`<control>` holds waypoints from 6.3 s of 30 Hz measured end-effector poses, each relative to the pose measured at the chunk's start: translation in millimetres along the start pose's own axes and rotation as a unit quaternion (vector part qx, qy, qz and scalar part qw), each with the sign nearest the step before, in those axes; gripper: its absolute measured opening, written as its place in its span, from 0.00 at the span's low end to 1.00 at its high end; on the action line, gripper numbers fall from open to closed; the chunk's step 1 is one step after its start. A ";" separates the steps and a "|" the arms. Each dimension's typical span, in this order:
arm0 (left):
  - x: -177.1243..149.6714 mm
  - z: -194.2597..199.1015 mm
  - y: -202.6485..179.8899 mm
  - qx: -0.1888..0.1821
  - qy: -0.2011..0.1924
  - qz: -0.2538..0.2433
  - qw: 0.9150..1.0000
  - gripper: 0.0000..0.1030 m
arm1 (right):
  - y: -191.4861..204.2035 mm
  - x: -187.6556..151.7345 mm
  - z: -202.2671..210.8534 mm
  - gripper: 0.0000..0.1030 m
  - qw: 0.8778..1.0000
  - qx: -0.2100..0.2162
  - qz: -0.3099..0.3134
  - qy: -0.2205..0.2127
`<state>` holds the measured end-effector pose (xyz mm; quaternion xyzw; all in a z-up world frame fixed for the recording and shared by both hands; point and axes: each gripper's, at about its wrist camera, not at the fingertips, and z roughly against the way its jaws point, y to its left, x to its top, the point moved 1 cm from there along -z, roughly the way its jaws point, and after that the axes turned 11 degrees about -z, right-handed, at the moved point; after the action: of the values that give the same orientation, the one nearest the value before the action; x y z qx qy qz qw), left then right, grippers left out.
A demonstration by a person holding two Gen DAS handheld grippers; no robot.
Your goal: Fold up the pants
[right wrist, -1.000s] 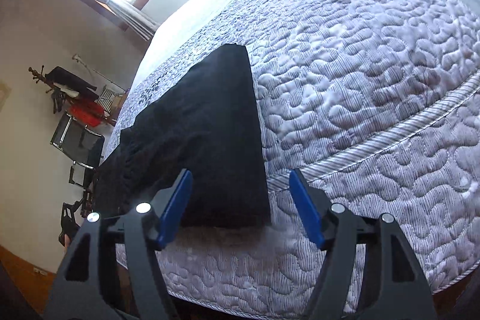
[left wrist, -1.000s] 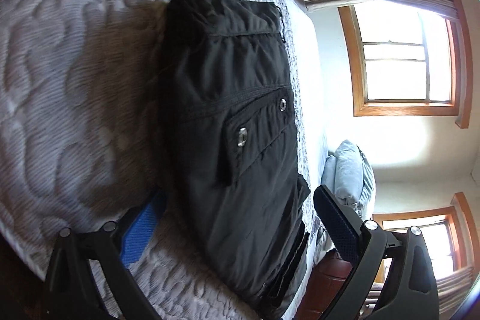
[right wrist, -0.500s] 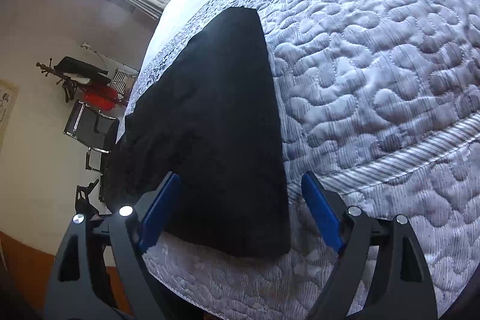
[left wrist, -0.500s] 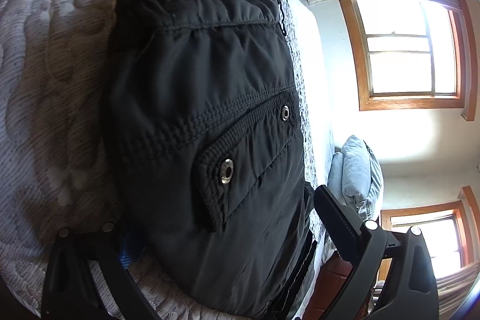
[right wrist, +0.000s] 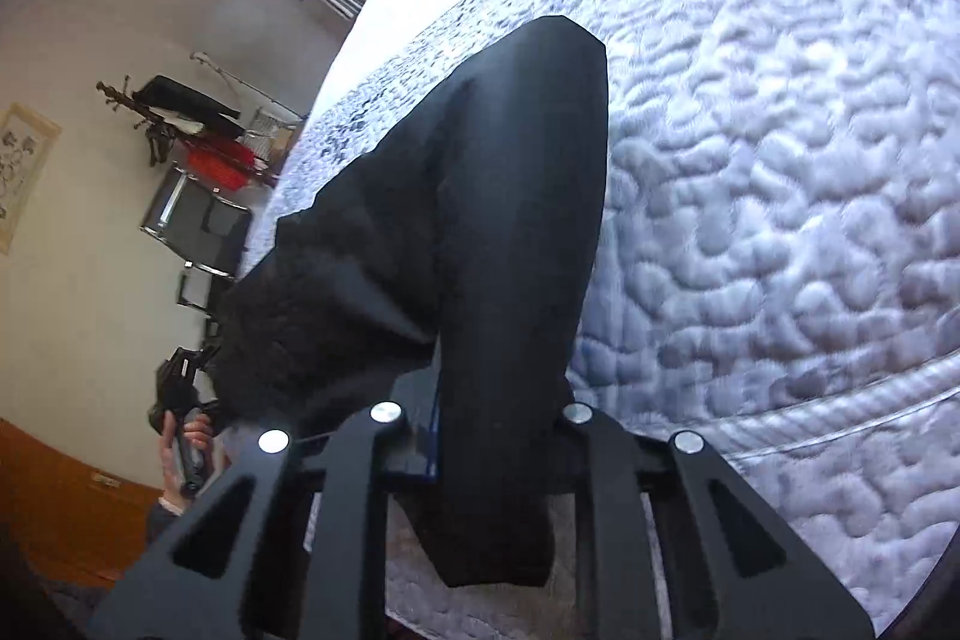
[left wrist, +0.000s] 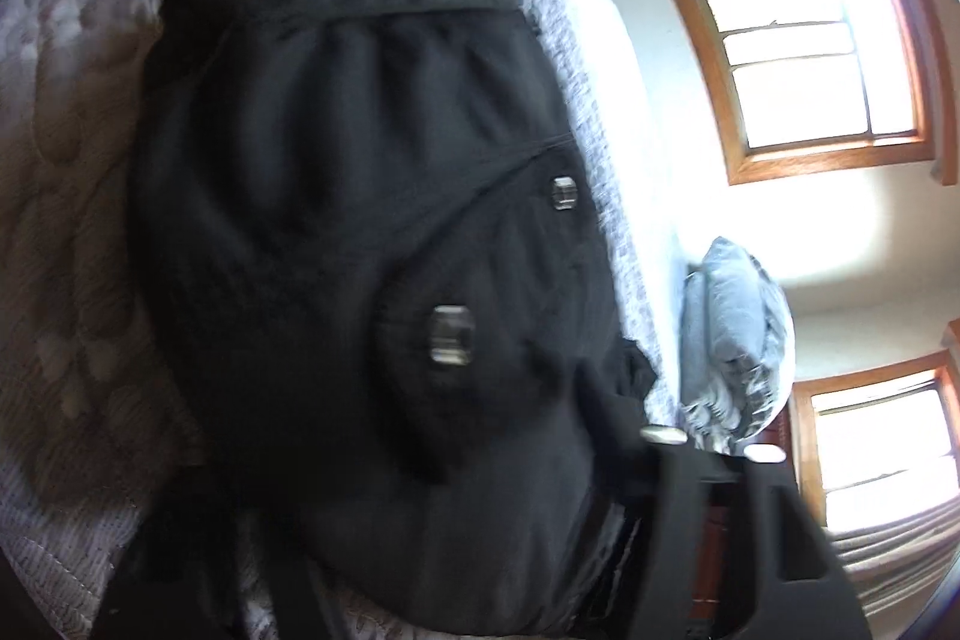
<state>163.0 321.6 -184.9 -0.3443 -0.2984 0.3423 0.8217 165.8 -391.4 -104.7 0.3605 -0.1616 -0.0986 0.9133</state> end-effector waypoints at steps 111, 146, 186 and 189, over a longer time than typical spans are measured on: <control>-286.3 -161.7 -349.2 0.152 0.109 -0.654 0.733 0.76 | 75.5 38.8 -46.5 0.89 0.986 0.127 -0.089 0.067; -169.0 -82.3 -236.0 0.155 0.095 -0.371 0.911 0.96 | 109.7 28.0 -76.4 0.30 0.995 0.076 -0.037 0.046; -200.7 -67.8 -286.3 0.100 0.107 -0.399 0.905 0.96 | 106.2 36.7 65.1 0.24 0.995 0.092 -0.012 -0.035; -206.5 -70.5 -288.9 0.102 0.113 -0.407 0.901 0.96 | 83.4 31.8 61.7 0.24 0.995 0.089 -0.029 -0.031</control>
<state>196.0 -15.2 -56.1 -0.1432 -0.2811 -0.0343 0.9483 178.0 -379.4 2.5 0.4418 -0.1875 -0.1216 0.8688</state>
